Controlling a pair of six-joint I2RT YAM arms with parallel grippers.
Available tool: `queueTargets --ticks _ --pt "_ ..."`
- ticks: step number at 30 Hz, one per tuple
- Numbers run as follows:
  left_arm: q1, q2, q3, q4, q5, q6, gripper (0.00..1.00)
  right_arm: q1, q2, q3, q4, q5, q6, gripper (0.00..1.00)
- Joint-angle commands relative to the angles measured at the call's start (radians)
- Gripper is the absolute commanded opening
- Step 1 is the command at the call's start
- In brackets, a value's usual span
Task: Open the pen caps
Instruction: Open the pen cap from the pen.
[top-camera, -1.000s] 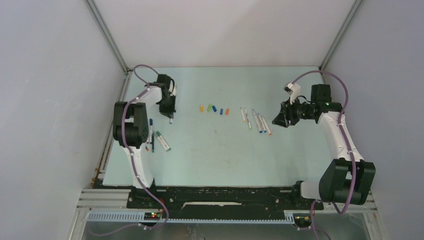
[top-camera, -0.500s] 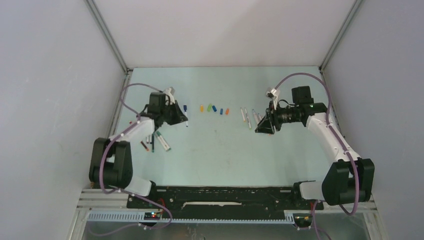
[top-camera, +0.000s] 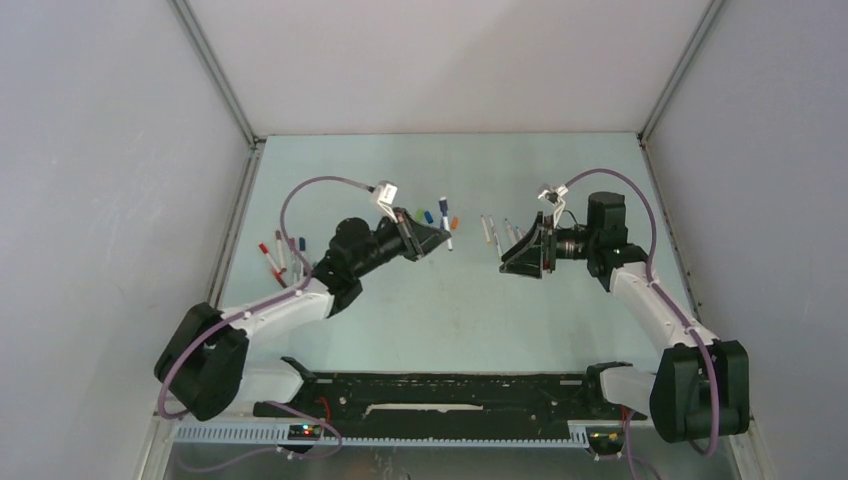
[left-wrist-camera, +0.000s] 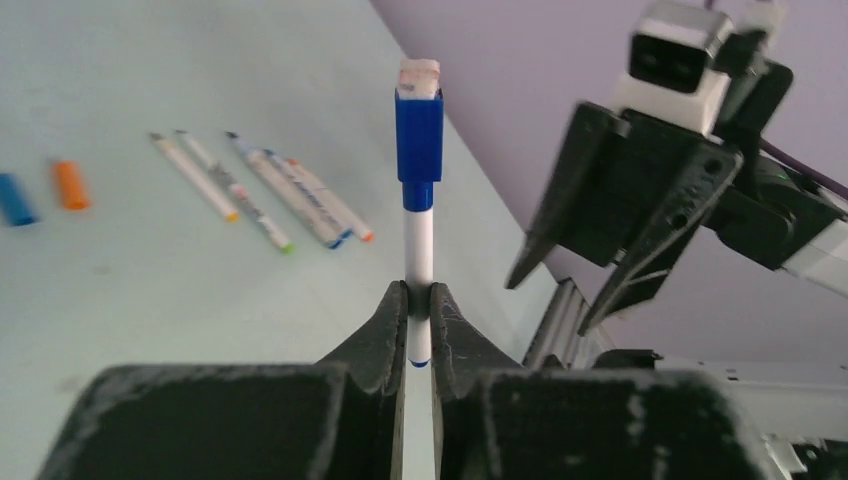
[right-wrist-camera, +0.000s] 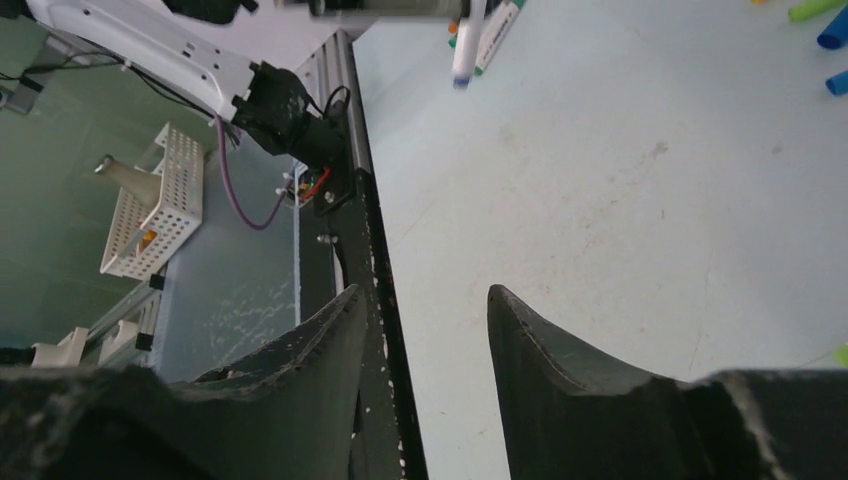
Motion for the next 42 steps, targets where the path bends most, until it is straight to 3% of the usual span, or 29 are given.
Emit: queueTargets --ticks 1,10,14,26,37,42 --pt "-0.118 0.064 0.050 0.189 -0.087 -0.060 0.00 -0.004 -0.002 -0.009 0.245 -0.041 0.202 0.52" --pt "-0.262 0.205 0.111 0.280 -0.131 -0.075 0.00 -0.060 0.001 -0.024 0.357 -0.018 0.371 0.65" --pt "-0.291 0.230 0.127 0.289 -0.144 -0.077 0.00 -0.040 0.013 -0.027 0.372 -0.006 0.397 0.65" --pt "-0.349 0.259 0.156 0.286 -0.186 -0.062 0.00 -0.034 0.030 -0.027 0.388 0.044 0.467 0.57" --pt "-0.363 0.274 0.171 0.290 -0.197 -0.061 0.00 -0.009 0.048 -0.027 0.410 0.020 0.487 0.37" --pt "-0.365 0.270 0.173 0.286 -0.206 -0.058 0.00 0.003 0.056 -0.027 0.411 0.018 0.487 0.36"
